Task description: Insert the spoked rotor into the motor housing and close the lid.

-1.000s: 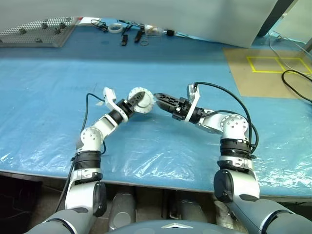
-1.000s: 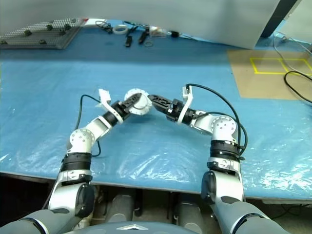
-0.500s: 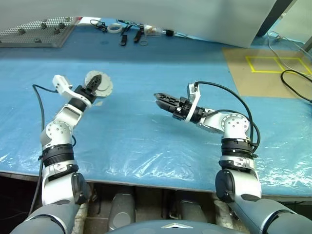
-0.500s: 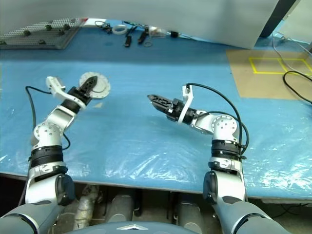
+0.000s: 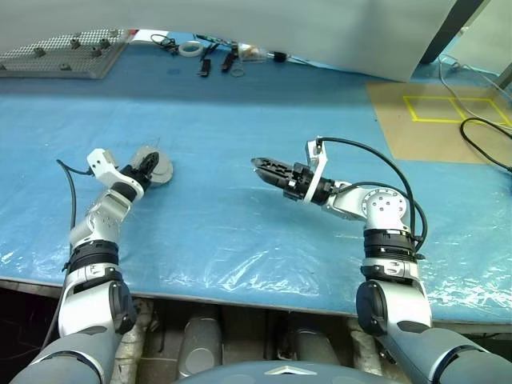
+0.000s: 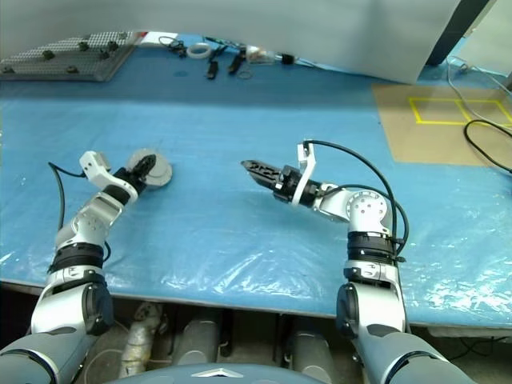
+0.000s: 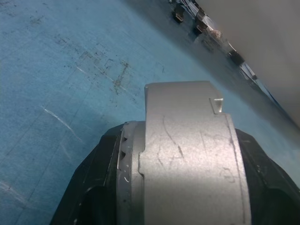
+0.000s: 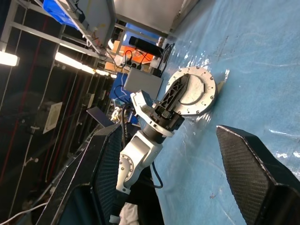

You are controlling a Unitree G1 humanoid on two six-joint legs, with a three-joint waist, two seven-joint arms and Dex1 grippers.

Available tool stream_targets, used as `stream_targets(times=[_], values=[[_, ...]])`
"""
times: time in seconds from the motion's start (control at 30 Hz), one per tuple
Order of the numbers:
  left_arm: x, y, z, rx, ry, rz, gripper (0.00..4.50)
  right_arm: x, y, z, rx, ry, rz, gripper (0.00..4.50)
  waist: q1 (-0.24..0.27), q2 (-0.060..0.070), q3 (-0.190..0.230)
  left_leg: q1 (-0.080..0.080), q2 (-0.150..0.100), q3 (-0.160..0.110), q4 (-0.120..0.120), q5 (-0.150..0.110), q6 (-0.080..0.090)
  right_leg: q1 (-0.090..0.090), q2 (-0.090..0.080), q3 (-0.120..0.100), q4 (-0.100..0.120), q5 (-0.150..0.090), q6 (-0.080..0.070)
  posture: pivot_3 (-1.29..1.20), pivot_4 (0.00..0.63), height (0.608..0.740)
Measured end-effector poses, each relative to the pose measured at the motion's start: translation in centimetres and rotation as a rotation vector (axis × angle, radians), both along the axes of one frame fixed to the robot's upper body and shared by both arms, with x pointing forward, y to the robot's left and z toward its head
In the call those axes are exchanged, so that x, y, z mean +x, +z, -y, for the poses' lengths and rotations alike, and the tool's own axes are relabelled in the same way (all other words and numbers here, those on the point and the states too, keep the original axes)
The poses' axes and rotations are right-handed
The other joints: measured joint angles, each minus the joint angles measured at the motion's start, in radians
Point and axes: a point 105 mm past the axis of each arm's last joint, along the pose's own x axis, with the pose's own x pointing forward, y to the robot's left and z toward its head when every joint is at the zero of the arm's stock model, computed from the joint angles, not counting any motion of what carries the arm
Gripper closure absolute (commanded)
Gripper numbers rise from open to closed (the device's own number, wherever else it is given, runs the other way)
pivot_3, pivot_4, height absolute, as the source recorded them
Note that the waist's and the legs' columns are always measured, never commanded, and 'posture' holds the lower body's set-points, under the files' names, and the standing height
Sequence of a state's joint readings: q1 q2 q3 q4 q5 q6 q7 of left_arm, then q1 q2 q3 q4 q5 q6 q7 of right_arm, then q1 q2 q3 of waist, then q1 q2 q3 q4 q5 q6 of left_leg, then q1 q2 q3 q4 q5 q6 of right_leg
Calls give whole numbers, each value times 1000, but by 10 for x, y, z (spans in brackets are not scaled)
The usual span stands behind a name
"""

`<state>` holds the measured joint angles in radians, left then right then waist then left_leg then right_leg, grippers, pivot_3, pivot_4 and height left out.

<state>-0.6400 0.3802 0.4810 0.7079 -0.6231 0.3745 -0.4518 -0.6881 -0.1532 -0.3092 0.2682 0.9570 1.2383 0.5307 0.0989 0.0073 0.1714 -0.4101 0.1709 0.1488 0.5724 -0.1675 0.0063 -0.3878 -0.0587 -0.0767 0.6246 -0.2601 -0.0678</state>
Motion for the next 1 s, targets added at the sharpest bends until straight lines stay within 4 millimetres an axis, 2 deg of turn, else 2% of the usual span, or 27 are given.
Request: stream_targets(times=[0.03, 0.07, 0.1, 0.2, 0.3, 0.47, 0.57, 0.67, 0.77, 0.87, 0.93, 1.0], values=[[0, 0, 0, 3, -1, -1, 1931, 0, 1, 0, -1, 0, 4, 1159, 0, 0, 0, 0, 0, 0, 0, 0, 0, 0, 0, 0, 0, 0, 0, 0, 150, 740], [0, -1, 0, 10, 0, -1, 1295, 0, 1, 0, -1, 0, 6, 1159, 0, 0, 0, 0, 0, 0, 0, 0, 0, 0, 0, 0, 0, 0, 0, 0, 150, 740], [0, -2, -2, 22, 4, -6, 1094, 0, 1, 0, -1, 0, 6, 1159, 0, 0, 0, 0, 0, 0, 0, 0, 0, 0, 0, 0, 0, 0, 0, 0, 150, 740], [-4, -12, -5, 42, 11, -46, 120, 0, 1, 0, -3, 0, 7, 1159, -1, 0, 0, 0, 0, 0, -1, 0, 0, 0, 0, 0, -1, 0, 0, 0, 150, 740], [-5, -12, -12, 71, 26, -58, 120, 0, 1, -2, -6, 2, 10, 1159, -1, -1, 0, -1, 0, 0, -1, 0, 0, -1, 0, 0, 0, 0, 0, 0, 150, 740], [-18, -4, -42, 155, 59, -53, 120, 0, 1, -1, -5, -4, 14, 1159, -4, -1, 0, -1, 0, 0, -1, 0, 0, -1, 0, 0, -1, 0, 0, 0, 150, 740], [-29, -4, -66, 202, 104, -78, 120, 1, 0, -1, -4, -8, 15, 1159, -3, -1, 0, 0, 0, 0, -2, 0, 0, -1, 0, 0, -1, 0, 0, 0, 150, 740], [-43, -7, -100, 237, 189, -130, 120, 1, -1, 1, -4, -13, 15, 1159, -3, -1, 0, 0, 0, 0, -2, 0, 0, -1, 0, 0, -1, 0, 0, 0, 150, 740], [-49, -6, -115, 267, 224, -141, 120, 0, -3, 2, -7, -16, 11, 1159, 2, -1, 0, 0, 0, 0, -2, 0, 0, -1, 0, 0, -1, 0, 0, 0, 150, 740], [-45, 7, -111, 317, 175, -97, 120, 3, -2, 12, -46, -40, 47, 1159, 13, -1, 0, 0, 0, 0, -1, 0, 0, 0, -1, 0, -1, 0, 0, 0, 150, 740], [-36, 25, -99, 375, 112, -40, 120, 6, 4, 26, -83, -83, 104, 1159, 22, -2, 0, 0, 0, 1, -1, 0, 0, 0, -1, 0, -1, 0, 0, 0, 150, 740], [-29, 45, -76, 478, -9, 31, 120, 8, 12, 38, -135, -113, 192, 1159, 25, -2, 0, 1, -1, 1, -1, 0, 0, 1, -1, 0, -1, 0, 0, 0, 150, 740]])
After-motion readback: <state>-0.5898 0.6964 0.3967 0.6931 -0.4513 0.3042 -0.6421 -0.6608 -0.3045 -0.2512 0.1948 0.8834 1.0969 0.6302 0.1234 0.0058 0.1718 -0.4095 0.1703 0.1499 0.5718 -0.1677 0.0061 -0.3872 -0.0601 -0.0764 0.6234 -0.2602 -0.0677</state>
